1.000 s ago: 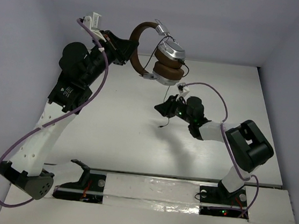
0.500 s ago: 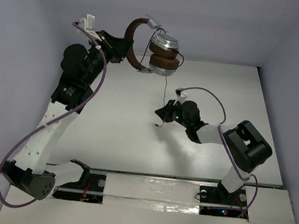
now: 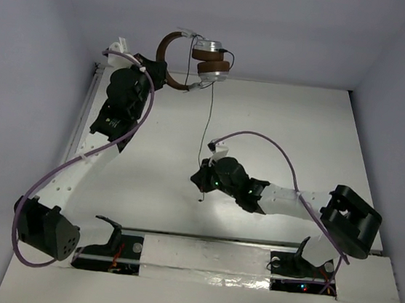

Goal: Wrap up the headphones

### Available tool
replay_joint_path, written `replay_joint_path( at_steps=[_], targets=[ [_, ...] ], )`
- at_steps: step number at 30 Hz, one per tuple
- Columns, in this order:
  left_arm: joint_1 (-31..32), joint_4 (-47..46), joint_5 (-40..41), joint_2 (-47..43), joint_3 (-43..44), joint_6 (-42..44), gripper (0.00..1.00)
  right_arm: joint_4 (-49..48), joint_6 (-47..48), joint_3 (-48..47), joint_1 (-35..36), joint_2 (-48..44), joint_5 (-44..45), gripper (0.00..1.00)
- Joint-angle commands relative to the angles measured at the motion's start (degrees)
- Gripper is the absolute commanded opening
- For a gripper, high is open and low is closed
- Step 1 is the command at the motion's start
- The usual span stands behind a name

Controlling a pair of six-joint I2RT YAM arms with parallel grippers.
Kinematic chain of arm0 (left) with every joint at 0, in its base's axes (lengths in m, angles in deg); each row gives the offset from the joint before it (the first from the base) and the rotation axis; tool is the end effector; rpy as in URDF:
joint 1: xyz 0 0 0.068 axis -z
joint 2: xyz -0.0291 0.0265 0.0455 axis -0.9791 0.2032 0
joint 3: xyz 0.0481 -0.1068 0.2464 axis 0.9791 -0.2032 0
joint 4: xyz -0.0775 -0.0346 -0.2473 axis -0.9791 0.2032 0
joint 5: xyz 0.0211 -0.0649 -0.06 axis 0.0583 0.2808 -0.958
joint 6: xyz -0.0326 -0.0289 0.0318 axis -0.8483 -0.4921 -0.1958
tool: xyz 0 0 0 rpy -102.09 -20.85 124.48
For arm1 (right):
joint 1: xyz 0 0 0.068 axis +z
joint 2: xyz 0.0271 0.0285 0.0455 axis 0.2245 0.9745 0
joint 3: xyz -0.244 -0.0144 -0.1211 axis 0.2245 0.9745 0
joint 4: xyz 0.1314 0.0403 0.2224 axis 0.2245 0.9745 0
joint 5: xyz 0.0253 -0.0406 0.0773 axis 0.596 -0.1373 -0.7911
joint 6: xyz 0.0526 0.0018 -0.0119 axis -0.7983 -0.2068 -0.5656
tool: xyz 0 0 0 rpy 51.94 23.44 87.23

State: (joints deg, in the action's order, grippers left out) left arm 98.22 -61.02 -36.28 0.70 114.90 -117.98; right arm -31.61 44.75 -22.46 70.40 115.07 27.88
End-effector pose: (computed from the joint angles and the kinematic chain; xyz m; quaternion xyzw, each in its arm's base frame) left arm 0.2663 -0.0895 0.4396 -0.1639 0.6099 -0.3167 0.7077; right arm 0.1790 0.2737 0.2050 -0.1521 0.8208 0.3609 0.4159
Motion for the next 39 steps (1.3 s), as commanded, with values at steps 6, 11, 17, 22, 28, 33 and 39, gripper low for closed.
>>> replay_joint_path(
  at_steps=[6, 11, 17, 22, 28, 33, 39],
  targets=[
    [-0.3, -8.0, 10.4, 3.0, -4.3, 1.2, 0.00, 22.9, 2.7, -11.4, 11.5, -1.5, 11.9, 0.00],
    [-0.3, -10.1, 11.8, 5.1, -7.4, 0.5, 0.00, 36.2, 3.9, -20.4, 17.9, 0.5, 17.8, 0.00],
    [0.3, -10.7, 13.6, 7.3, -10.0, 1.9, 0.00, 42.6, 5.1, -24.2, 20.5, -1.2, 22.7, 0.00],
    [6.0, -11.8, 13.8, 8.8, -13.1, 3.7, 0.00, 47.2, 12.6, -30.7, 21.1, -3.1, 25.7, 0.00],
    [11.9, -12.2, 15.5, 10.0, -15.8, 6.5, 0.00, 49.8, 21.0, -38.8, 20.5, -4.3, 29.5, 0.00],
    [13.0, -12.2, 13.8, 9.2, -18.5, 7.8, 0.00, 49.1, 24.1, -39.5, 16.6, -7.6, 30.5, 0.00],
    [13.5, -13.0, 9.0, 6.3, -22.4, 8.9, 0.00, 47.9, 26.3, -37.1, 11.4, -12.2, 29.7, 0.00]
  ],
)
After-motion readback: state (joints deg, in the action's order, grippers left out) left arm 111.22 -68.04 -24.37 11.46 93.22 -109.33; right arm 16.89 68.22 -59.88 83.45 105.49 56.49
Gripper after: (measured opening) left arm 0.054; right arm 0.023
